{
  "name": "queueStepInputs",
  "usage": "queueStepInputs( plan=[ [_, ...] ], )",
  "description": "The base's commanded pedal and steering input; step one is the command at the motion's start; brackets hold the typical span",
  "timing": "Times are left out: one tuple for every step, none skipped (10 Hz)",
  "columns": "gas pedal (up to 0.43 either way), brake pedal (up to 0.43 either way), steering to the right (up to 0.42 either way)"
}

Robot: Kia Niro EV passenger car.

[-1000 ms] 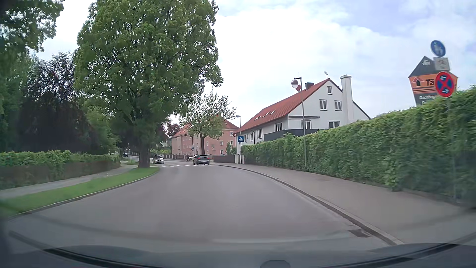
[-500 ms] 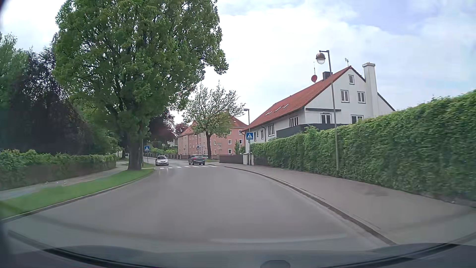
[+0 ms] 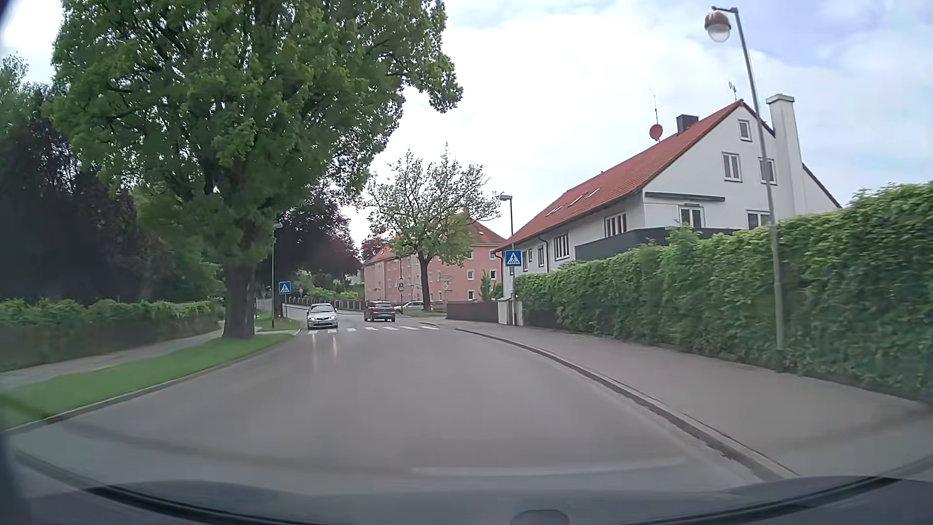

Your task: Follow the waypoints while adhering to traffic rules and regulations

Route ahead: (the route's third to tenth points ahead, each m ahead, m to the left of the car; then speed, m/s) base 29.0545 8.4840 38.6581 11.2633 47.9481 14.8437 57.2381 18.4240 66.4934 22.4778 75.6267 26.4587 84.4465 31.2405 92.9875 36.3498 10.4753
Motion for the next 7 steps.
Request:
queueStepInputs(
  plan=[
    [0.079, 0.0, -0.039],
    [0.079, 0.0, -0.039],
    [0.079, 0.0, -0.039],
    [0.079, 0.0, -0.039],
    [0.087, 0.0, -0.039],
    [0.087, 0.0, -0.039],
    [0.087, 0.0, -0.039]
  ],
)
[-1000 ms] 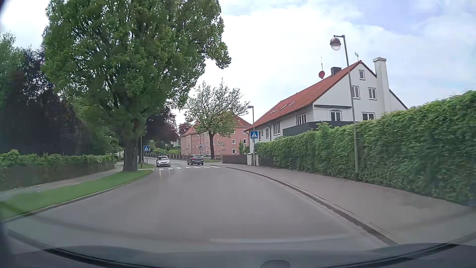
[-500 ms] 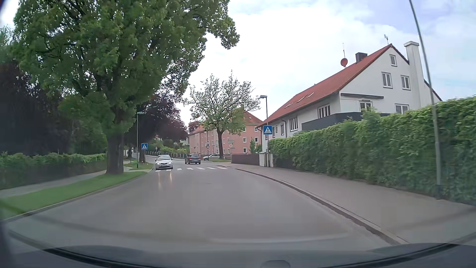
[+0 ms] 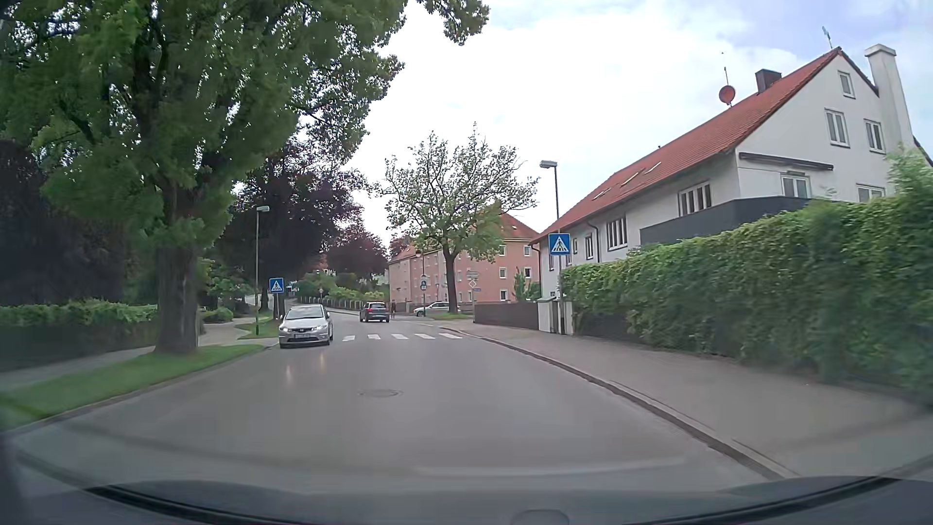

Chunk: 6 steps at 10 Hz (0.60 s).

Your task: Follow the waypoints while adhering to traffic rules and regulations

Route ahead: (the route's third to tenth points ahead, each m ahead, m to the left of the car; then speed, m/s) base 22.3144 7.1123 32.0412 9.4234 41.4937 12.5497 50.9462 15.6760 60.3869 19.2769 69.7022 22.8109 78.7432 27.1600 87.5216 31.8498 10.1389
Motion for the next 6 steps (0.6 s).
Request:
queueStepInputs(
  plan=[
    [0.087, 0.0, -0.039],
    [0.087, 0.0, -0.042],
    [0.087, 0.0, -0.045],
    [0.087, 0.0, -0.046],
    [0.087, 0.0, -0.046],
    [0.087, 0.0, -0.046]
  ],
)
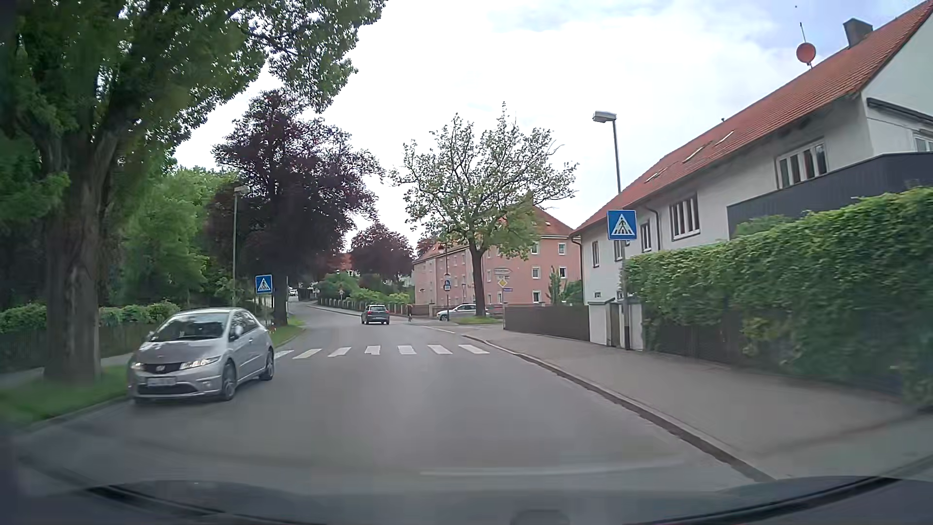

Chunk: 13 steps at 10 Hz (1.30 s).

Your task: Follow the waypoints while adhering to traffic rules and regulations

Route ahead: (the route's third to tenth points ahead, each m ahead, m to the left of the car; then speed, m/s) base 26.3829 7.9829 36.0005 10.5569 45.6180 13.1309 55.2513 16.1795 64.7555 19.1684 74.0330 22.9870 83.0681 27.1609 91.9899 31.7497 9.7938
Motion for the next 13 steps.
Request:
queueStepInputs(
  plan=[
    [0.087, 0.0, -0.048],
    [0.087, 0.0, -0.048],
    [0.087, 0.0, -0.049],
    [0.118, 0.0, -0.049],
    [0.138, 0.0, -0.049],
    [0.15, 0.0, -0.049],
    [0.118, 0.0, -0.049],
    [0.11, 0.0, -0.049],
    [0.11, 0.0, -0.049],
    [0.11, 0.0, -0.049],
    [0.11, 0.0, -0.049],
    [0.118, 0.0, -0.047],
    [0.118, 0.0, -0.043]
  ],
)
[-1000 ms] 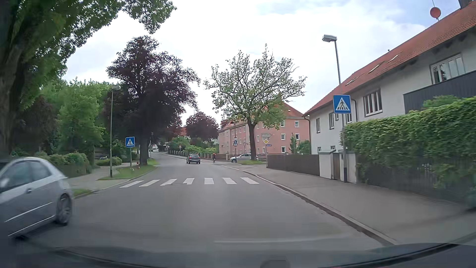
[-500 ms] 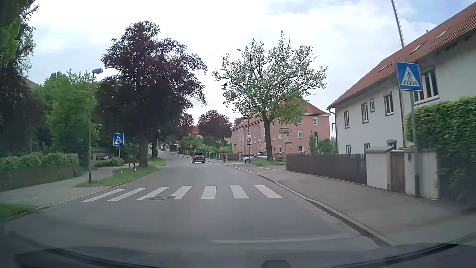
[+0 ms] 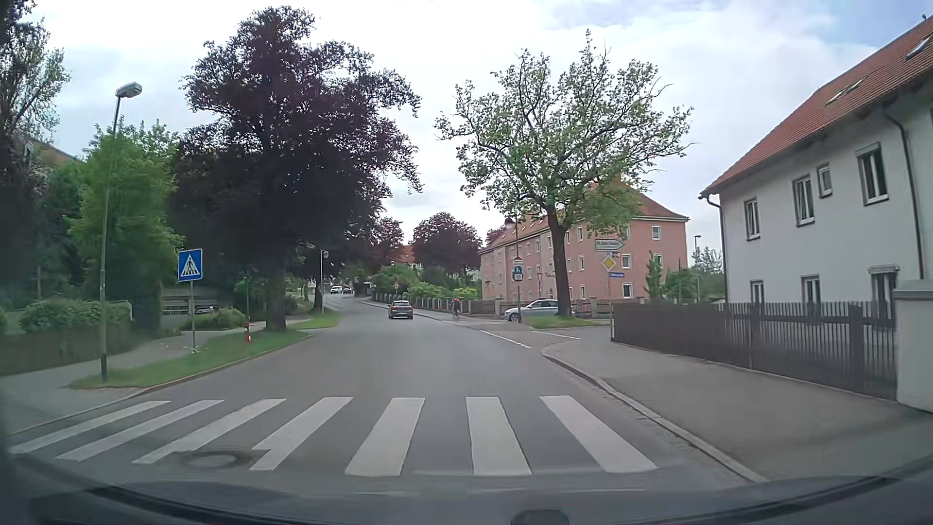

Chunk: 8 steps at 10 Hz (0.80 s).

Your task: Follow the waypoints while adhering to traffic rules and regulations

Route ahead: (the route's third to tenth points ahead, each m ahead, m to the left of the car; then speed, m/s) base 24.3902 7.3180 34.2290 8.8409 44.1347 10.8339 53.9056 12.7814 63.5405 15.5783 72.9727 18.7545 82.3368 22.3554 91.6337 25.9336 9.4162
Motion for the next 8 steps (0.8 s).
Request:
queueStepInputs(
  plan=[
    [0.13, 0.0, -0.04],
    [0.157, 0.0, -0.04],
    [0.15, 0.0, -0.039],
    [0.13, 0.0, -0.037],
    [0.13, 0.0, -0.037],
    [0.13, 0.0, -0.036],
    [0.13, 0.0, -0.036],
    [0.13, 0.0, -0.036]
  ],
)
